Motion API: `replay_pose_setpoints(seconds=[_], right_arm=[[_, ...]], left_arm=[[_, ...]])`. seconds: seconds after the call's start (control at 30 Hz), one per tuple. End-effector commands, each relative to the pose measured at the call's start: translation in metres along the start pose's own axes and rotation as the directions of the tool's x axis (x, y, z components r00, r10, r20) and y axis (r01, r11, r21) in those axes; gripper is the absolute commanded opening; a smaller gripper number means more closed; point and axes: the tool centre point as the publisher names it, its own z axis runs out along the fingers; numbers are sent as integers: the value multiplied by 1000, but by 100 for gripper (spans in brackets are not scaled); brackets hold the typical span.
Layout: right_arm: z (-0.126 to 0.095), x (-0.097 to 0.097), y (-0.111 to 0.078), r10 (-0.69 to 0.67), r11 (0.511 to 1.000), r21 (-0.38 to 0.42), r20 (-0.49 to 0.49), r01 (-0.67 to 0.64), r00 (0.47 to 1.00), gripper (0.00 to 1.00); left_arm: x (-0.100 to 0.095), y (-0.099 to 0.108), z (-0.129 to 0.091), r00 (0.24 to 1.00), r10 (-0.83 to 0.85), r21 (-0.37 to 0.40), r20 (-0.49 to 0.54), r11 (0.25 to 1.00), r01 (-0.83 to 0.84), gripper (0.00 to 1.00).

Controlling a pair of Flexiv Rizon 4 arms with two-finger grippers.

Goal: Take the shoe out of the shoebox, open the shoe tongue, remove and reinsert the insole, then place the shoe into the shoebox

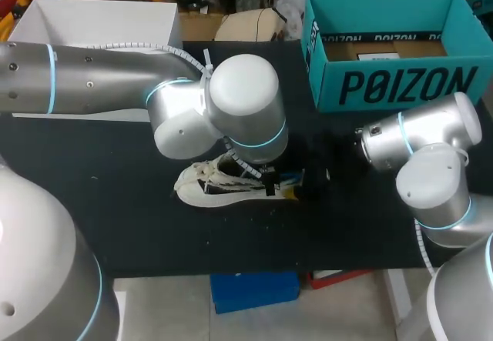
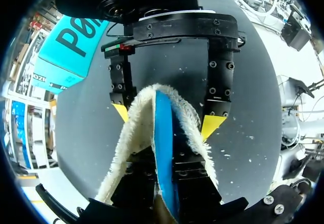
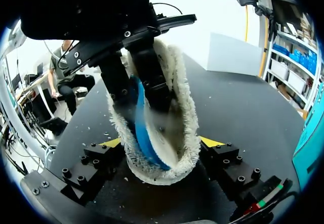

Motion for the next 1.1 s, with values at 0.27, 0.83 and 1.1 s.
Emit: replay_pose_setpoints(seconds=[0.27,0.83,1.1], right_arm=[[3,-2,-2,1,1000,2,2,-1,1000,0],[3,-2,-2,1,1000,2,2,-1,1000,0],[3,-2,-2,1,1000,2,2,-1,1000,0]], left_arm=[[20,6,-24,999,32,47,-32,998,-30,0],[23,-21,-102,996,82,270,-28,960,-71,0],[14,-56,-151,990,138,477,-16,872,-114,0]])
